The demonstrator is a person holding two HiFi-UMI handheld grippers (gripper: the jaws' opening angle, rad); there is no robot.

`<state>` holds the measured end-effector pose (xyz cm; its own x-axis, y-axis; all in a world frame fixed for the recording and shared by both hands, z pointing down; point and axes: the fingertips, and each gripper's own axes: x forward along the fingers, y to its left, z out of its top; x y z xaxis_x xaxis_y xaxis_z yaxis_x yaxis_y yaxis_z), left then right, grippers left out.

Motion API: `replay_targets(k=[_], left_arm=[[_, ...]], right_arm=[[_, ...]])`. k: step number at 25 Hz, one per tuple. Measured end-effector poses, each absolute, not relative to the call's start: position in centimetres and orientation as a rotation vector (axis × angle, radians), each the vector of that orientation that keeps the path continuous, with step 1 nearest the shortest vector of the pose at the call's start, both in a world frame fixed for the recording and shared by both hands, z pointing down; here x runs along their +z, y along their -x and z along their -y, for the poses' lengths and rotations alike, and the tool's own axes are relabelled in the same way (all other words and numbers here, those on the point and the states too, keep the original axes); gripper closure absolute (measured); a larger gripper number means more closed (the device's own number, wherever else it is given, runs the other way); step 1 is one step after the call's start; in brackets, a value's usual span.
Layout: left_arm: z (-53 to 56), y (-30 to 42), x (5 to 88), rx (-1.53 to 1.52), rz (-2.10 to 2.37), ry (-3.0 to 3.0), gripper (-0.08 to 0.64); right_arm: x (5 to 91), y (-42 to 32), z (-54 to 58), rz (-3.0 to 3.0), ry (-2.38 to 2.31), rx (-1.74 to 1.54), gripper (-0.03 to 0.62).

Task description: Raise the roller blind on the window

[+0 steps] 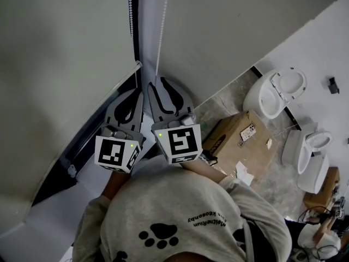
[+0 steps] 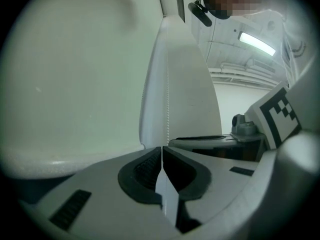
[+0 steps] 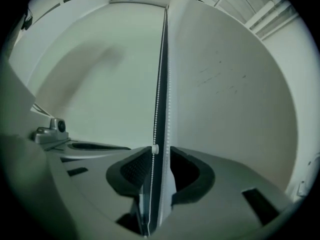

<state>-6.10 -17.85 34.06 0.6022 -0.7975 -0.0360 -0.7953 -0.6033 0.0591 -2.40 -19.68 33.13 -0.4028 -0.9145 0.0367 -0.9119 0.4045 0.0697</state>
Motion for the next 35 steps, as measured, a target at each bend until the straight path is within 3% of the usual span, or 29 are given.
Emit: replay_targets(k=[7, 12, 28, 30, 31, 35], left_arm=[[18.1, 6.9, 34.6, -0.099, 1.369, -2.768, 0.554], [18.1, 7.5, 34.7, -0.106, 1.374, -2.754, 0.554], [16.9, 4.1, 28.3, -0.099, 0.974, -2.963, 0.552], [17.0, 3.6, 27.6, -0.091, 0.951, -2.988, 0.516], [17.0, 3.4, 27.2, -0.090, 0.949, -2.999, 0.453], [17.4, 3.1, 25.4, -0.114, 1.009, -3.022, 0.445]], right_arm=[[33.9, 2.8, 21.9, 2.535, -1.741, -0.005, 0.473], [33.8, 2.7, 21.9, 2.531, -1.735, -0.041, 0.569], [33.6, 2.6, 18.8, 2.610, -1.547, -0.084, 0.577], [33.6, 2.8, 18.5, 2.610, -1.536, -0.100, 0.575], [33.6, 2.9, 18.4, 2.609, -1.529, -0.113, 0.575], [33.5, 3.1, 18.0, 2.617, -1.521, -0.111, 0.575]])
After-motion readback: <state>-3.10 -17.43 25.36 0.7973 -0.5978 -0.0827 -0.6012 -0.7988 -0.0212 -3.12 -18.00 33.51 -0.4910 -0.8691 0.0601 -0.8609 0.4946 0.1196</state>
